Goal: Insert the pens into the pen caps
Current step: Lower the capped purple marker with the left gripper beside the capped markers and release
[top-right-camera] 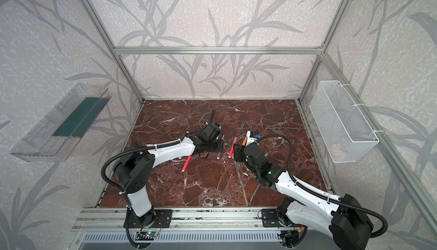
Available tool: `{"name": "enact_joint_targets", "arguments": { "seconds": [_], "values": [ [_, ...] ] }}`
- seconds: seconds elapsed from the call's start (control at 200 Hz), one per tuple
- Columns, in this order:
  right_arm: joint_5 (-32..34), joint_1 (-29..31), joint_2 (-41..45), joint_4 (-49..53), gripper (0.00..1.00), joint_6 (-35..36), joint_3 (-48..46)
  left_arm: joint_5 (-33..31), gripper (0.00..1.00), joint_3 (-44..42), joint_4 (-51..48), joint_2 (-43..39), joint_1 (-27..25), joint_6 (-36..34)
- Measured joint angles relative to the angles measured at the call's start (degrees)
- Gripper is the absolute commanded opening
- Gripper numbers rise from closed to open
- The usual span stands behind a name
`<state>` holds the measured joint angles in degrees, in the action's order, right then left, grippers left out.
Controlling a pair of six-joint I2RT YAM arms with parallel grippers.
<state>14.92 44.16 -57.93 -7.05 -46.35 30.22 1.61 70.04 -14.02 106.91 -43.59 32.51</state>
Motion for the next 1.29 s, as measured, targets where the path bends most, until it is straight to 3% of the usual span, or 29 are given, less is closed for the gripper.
{"name": "enact_joint_targets", "arguments": {
  "seconds": [0.26, 0.69, 1.02, 1.115, 1.294],
  "values": [
    [0.7, -0.6, 2.2, 1.7, 0.39, 1.0, -0.5, -2.5, 0.00, 7.3, -4.5, 9.2, -0.6, 0.0],
    [0.6, -1.3, 2.5, 2.0, 0.40, 1.0, -1.0, -2.1, 0.00, 12.3, -6.2, 12.8, -0.5, 0.2],
    [0.7, -1.3, 3.0, 2.2, 0.40, 1.0, -1.1, 1.7, 0.55, 11.1, -5.3, 11.5, -0.5, 1.2],
    [0.7, -1.4, 3.3, 2.2, 0.40, 1.2, -1.2, 1.5, 0.62, 8.6, -5.3, 8.3, -0.5, 1.0],
    [0.3, -1.4, 3.9, 2.3, 0.40, 1.7, -1.1, -1.6, 0.60, 3.2, -6.0, -3.3, -0.5, 0.3]
  ]
}}
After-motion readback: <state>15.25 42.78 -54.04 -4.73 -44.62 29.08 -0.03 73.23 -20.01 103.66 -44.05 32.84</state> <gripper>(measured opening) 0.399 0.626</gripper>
